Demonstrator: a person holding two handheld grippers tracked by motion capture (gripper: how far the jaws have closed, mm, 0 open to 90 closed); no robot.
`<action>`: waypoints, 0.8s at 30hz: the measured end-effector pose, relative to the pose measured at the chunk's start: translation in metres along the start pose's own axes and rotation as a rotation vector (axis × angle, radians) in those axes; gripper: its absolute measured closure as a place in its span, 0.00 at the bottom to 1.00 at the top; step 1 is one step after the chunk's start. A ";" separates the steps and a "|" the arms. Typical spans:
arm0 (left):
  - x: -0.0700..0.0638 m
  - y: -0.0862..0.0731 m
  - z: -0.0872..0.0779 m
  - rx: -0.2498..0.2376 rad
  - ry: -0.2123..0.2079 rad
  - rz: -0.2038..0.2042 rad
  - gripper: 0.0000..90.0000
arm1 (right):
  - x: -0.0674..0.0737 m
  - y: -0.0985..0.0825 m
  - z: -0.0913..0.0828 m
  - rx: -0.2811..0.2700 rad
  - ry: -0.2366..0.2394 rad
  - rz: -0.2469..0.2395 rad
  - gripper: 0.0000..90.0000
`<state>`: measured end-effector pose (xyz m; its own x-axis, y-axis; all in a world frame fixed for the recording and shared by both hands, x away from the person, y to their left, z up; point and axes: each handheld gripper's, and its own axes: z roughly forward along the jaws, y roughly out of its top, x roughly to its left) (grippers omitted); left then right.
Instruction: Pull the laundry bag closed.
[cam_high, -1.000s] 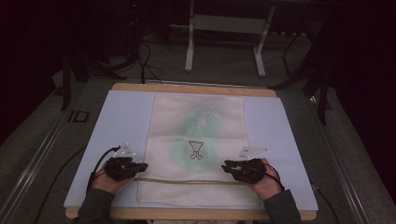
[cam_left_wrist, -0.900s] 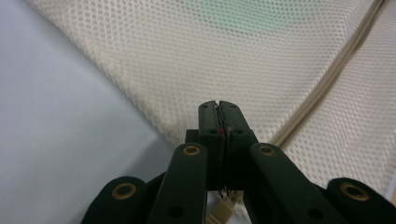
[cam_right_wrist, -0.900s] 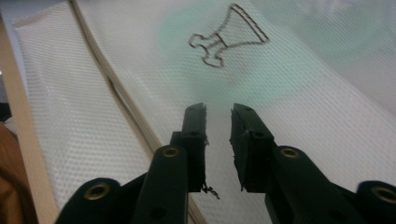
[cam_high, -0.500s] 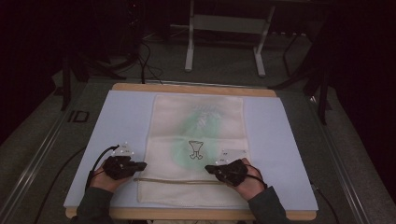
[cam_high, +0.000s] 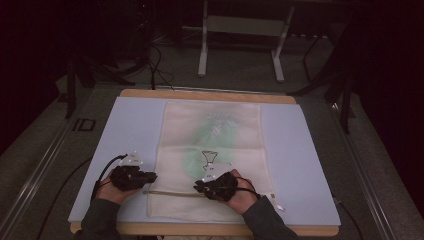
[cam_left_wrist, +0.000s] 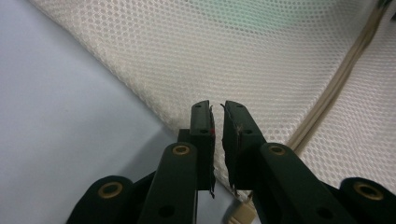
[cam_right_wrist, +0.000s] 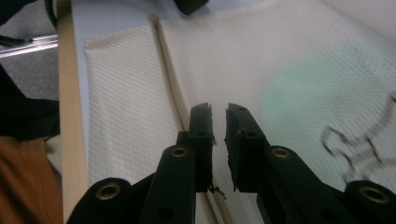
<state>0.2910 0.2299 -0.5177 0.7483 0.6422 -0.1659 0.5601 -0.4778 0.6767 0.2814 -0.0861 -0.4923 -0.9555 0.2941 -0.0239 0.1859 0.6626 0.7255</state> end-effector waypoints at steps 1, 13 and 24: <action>0.001 0.000 -0.001 0.000 -0.006 -0.003 0.91 | 0.002 0.003 0.004 -0.002 0.010 -0.010 0.89; 0.005 -0.001 -0.008 -0.044 -0.024 -0.020 0.89 | 0.023 0.029 0.055 -0.028 0.106 -0.044 0.90; 0.009 0.000 -0.011 -0.065 -0.032 -0.038 0.87 | 0.035 0.053 0.093 -0.008 0.137 -0.078 1.00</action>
<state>0.2936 0.2423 -0.5112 0.7383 0.6393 -0.2148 0.5651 -0.4125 0.7145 0.2793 0.0231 -0.5191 -0.9894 0.1446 0.0135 0.1085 0.6740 0.7307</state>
